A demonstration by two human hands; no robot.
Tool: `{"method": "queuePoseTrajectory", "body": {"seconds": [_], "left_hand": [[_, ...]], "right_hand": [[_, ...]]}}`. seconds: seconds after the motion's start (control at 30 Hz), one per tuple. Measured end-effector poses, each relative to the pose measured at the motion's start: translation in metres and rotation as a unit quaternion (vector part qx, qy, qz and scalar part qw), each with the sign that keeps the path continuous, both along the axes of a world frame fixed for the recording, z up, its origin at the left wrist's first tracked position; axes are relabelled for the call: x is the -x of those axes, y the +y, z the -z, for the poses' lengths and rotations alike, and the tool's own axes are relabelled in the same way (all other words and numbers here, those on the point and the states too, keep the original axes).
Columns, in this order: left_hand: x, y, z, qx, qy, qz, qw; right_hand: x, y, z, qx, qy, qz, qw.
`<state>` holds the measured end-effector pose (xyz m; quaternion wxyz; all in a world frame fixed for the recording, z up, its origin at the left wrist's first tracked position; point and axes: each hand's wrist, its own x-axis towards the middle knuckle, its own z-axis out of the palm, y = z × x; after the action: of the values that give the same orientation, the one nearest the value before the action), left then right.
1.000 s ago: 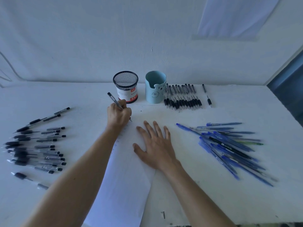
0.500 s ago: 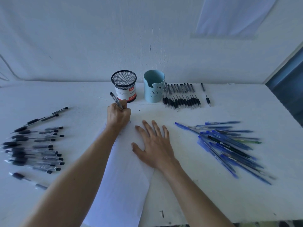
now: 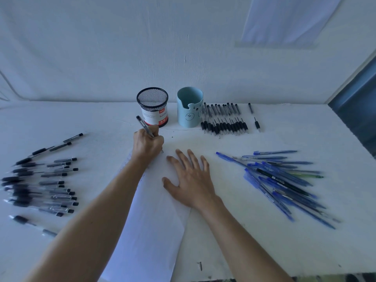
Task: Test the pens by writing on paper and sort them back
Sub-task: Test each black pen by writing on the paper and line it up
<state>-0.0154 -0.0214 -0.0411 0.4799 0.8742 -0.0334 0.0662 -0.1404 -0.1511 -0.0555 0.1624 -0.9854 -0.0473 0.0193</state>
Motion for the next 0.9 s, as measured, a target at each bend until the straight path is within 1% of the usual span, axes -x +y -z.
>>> {"method": "queuePoseTrajectory", "body": {"seconds": [0.2,0.37,0.5,0.63,0.77,0.9], "left_hand": [[0.001,0.001,0.001,0.002,-0.005,0.013,1.0],[-0.001,0.002,0.003,0.009,-0.003,0.011,1.0],[-0.001,0.0,0.003,-0.004,-0.014,0.021,1.0],[-0.003,0.001,0.006,-0.002,-0.005,0.016,1.0],[-0.002,0.0,0.006,-0.01,-0.021,0.022,0.999],[-0.004,0.003,0.005,0.016,0.006,0.015,1.0]], "right_hand": [[-0.01,-0.01,-0.01,0.009,0.014,-0.012,1.0],[-0.013,-0.023,-0.006,0.028,0.024,-0.016,0.999],[-0.012,-0.024,0.0,0.032,0.017,-0.019,0.999],[-0.013,-0.023,0.002,0.032,0.007,-0.016,0.999],[-0.011,-0.022,0.001,0.035,0.001,-0.015,0.999],[-0.011,-0.022,0.0,0.035,-0.003,-0.012,0.999]]}}
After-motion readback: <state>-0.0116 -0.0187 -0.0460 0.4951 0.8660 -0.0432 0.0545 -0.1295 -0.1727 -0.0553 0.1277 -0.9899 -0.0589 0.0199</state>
